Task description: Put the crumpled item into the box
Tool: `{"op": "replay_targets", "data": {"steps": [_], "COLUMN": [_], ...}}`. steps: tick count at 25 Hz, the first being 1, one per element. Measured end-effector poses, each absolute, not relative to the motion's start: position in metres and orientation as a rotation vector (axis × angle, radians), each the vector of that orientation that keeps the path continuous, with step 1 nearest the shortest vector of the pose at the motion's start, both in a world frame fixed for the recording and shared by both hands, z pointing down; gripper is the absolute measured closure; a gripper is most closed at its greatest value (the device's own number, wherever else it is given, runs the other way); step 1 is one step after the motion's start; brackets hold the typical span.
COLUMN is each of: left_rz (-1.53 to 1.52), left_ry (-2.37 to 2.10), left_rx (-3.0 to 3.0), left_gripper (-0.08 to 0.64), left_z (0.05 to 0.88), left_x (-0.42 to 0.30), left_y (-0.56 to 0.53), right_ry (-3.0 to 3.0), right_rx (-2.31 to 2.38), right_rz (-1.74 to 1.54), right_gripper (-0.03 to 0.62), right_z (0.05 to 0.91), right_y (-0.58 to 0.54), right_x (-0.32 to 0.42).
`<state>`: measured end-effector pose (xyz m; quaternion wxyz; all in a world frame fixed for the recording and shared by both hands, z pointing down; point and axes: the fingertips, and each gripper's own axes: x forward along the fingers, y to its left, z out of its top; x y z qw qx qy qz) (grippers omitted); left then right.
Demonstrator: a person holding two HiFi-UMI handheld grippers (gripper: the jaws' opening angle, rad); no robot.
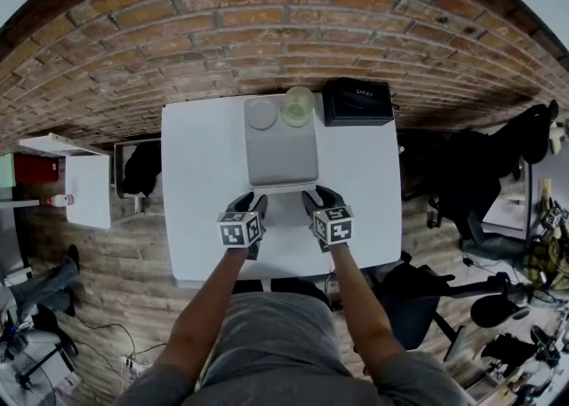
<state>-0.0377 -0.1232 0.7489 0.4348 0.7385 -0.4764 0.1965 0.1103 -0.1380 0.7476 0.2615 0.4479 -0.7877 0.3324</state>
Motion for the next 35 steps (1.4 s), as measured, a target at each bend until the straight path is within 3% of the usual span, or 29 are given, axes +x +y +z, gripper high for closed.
{"op": "replay_targets", "data": {"steps": [35], "left_rz": [0.478], "left_ry": [-1.178], "left_rx": [1.821], "left_gripper": [0.408], "left_z": [0.75], "left_x": [-0.038], "left_y": [-0.137], "right_ry": [-2.086], "right_rx": [1.217], "right_rz": [0.949], "right_gripper": [0.419], "right_z": [0.752], "right_y": [-0.15], "right_x": [0.113]}}
